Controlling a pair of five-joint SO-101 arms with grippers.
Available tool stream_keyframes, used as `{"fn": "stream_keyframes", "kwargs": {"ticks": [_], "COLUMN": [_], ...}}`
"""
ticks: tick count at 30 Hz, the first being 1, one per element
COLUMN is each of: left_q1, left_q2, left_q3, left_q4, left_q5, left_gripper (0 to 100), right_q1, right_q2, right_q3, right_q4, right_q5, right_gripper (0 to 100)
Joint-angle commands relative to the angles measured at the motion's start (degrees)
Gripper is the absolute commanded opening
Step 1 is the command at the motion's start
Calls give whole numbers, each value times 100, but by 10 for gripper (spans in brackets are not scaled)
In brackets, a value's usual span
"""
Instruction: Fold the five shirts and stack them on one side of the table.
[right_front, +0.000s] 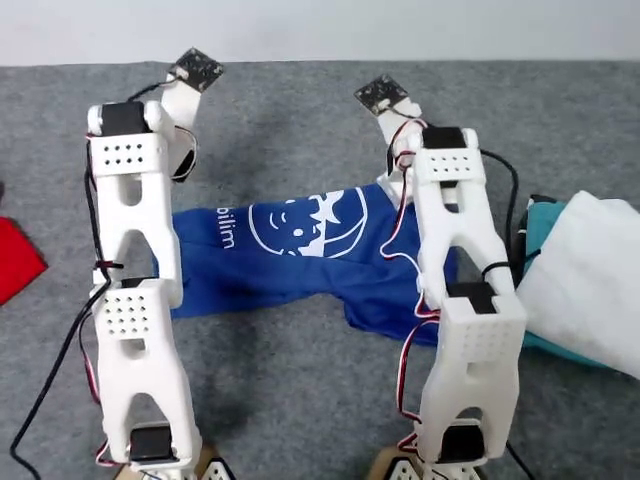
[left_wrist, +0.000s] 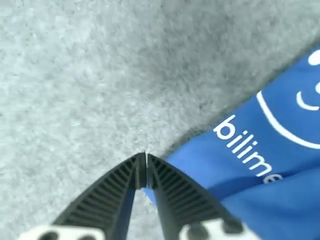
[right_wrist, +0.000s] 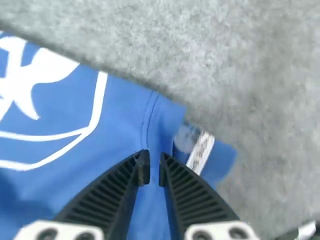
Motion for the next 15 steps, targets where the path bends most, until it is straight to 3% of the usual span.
{"fn": "stream_keyframes", "kwargs": {"ticks": [1, 9, 15], "left_q1": [114, 932, 879], "left_q2": [-624, -2233, -2207], "left_q3": [418, 4031, 5015], "left_q4": [229, 167, -149], "left_q5": [79, -343, -343], "left_gripper": [7, 8, 8], "right_q1": [-180, -233, 66], "right_q2": [-567, -822, -954], "right_q3": [-387, -396, -396], "right_q4": [637, 2070, 2712], "right_q5": [-70, -70, -53], "right_gripper": [46, 46, 46]}}
